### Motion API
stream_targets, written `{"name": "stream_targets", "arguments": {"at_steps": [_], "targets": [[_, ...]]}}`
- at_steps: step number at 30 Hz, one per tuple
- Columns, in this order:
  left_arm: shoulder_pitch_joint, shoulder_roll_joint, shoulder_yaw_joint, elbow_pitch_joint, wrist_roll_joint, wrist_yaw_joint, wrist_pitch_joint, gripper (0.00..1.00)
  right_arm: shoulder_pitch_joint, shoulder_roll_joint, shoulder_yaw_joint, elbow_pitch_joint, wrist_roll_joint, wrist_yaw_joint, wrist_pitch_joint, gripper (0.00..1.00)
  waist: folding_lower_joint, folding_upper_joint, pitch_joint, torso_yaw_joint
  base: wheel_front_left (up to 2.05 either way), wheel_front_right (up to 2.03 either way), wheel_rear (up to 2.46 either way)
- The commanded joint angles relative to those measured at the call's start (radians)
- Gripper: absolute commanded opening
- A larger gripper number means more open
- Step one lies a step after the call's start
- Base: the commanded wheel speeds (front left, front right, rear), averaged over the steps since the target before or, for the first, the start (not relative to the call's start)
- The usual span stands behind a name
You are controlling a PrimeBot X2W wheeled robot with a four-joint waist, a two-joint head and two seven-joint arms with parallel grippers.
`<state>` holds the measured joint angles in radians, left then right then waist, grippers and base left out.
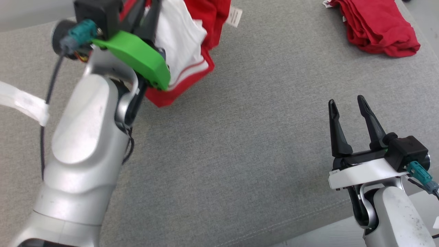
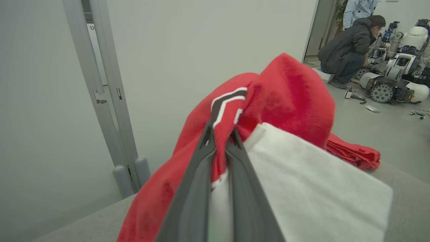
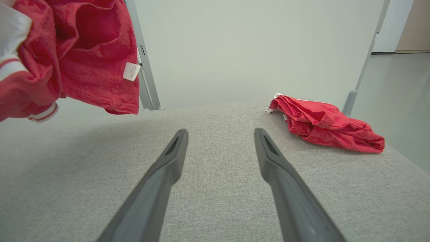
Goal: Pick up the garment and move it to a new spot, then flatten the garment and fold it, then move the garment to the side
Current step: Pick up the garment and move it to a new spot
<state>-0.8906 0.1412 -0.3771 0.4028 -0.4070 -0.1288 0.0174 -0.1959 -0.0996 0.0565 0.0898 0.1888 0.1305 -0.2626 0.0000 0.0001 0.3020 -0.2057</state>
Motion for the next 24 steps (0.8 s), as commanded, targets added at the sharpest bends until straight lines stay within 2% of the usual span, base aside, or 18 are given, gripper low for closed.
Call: {"name": "stream_targets", "arguments": {"at_steps": [1, 10, 11, 12, 19, 24], "targets": [[0.041, -0.009, -0.009, 0.016, -0.005, -0.002, -0.018, 0.00, -0.006, 0.005, 0.002, -0.007, 0.000, 0.000, -0.003, 1.00, 0.0000, -0.0001, -0.002, -0.018, 0.00, 0.00, 0.00], [0.228, -0.069, -0.087, 0.184, -0.050, 0.001, -0.112, 0.00, 0.011, 0.016, 0.006, -0.006, 0.007, 0.000, -0.003, 1.00, 0.0000, -0.0001, -0.002, -0.032, 0.00, 0.00, 0.00], [0.233, -0.071, -0.096, 0.199, -0.048, 0.001, -0.123, 0.25, 0.012, 0.015, 0.006, -0.006, 0.007, 0.000, -0.003, 1.00, 0.0000, -0.0001, -0.004, -0.031, 0.00, 0.00, 0.00], [0.238, -0.074, -0.105, 0.211, -0.042, 0.001, -0.136, 0.98, 0.012, 0.014, 0.006, -0.005, 0.009, 0.000, -0.003, 1.00, 0.0000, -0.0001, -0.006, -0.028, 0.00, 0.00, 0.00], [0.215, -0.079, -0.118, 0.242, -0.030, 0.017, -0.242, 1.00, 0.030, 0.005, -0.001, 0.004, 0.003, 0.000, -0.003, 1.00, 0.0000, -0.0001, -0.058, 0.013, 0.00, 0.00, 0.00], [0.238, -0.046, -0.079, 0.196, -0.015, 0.039, -0.276, 1.00, 0.053, 0.005, -0.010, 0.003, -0.006, 0.000, -0.003, 1.00, 0.0000, -0.0001, -0.099, 0.050, 0.00, 0.00, 0.00]]}}
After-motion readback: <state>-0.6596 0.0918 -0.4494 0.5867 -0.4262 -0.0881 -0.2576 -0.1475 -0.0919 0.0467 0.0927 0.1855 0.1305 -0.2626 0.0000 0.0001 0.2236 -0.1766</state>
